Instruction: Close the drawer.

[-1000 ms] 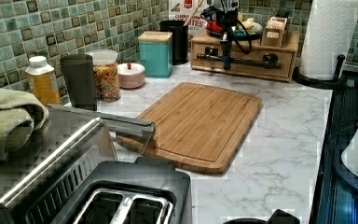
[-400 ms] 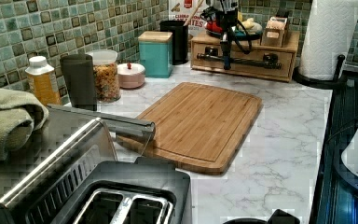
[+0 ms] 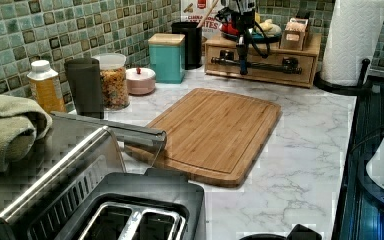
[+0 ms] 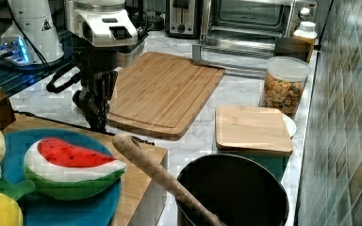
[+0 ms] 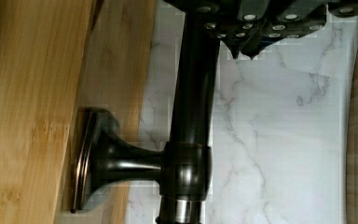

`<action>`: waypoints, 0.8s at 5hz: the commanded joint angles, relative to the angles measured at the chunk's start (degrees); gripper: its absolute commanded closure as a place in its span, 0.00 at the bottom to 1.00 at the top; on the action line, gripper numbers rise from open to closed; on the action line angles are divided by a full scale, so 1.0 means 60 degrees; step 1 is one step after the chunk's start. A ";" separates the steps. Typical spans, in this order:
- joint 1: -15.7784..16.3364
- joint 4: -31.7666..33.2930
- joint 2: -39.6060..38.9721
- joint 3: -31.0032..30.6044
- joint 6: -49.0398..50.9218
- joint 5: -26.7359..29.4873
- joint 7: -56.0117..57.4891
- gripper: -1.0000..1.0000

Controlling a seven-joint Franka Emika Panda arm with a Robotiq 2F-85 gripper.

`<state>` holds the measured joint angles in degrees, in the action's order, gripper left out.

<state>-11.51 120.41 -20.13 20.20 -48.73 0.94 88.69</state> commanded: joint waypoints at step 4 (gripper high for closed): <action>-0.0831 -0.2012 -0.0072 0.1317 -0.1422 -0.0421 -0.0292 1.00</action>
